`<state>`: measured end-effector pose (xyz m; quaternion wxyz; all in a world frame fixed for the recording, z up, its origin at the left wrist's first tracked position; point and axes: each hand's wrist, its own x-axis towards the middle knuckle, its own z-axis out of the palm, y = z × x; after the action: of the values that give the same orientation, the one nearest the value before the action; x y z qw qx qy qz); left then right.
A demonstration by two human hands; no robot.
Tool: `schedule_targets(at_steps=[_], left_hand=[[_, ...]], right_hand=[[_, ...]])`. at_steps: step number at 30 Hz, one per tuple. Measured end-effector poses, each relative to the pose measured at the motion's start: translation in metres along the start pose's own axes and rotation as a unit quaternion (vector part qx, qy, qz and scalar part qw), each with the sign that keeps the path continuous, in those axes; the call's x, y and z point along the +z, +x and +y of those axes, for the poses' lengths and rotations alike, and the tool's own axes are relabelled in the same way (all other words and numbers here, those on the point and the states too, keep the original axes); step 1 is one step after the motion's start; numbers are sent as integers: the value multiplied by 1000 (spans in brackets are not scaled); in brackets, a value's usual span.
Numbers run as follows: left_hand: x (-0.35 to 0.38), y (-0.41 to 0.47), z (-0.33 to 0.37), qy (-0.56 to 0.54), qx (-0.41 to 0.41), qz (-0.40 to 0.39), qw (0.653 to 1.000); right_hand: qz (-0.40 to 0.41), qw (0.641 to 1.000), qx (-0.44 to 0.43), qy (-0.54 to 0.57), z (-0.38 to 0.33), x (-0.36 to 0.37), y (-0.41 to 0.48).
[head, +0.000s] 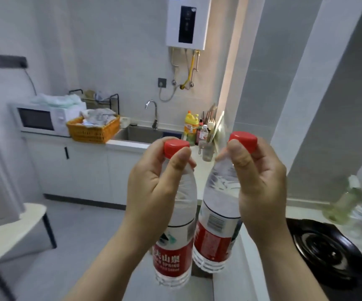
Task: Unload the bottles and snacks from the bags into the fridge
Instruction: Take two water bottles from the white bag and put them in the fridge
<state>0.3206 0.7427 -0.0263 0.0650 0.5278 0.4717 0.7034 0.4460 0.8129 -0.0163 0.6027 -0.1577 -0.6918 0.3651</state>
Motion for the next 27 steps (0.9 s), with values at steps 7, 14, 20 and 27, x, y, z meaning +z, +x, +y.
schedule_targets(at_steps=[7, 14, 20, 27], left_hand=[[-42, 5, -3, 102, -13, 90, 991], [-71, 0, 13, 217, -8, 211, 953], [-93, -30, 34, 302, -27, 313, 900], [-125, -80, 81, 372, -28, 387, 843]], right_hand=[[-101, 990, -8, 103, 26, 54, 25], [-214, 949, -15, 233, 33, 108, 43], [-299, 896, -9, 327, 24, 150, 26], [-366, 836, -17, 409, -24, 196, -17]])
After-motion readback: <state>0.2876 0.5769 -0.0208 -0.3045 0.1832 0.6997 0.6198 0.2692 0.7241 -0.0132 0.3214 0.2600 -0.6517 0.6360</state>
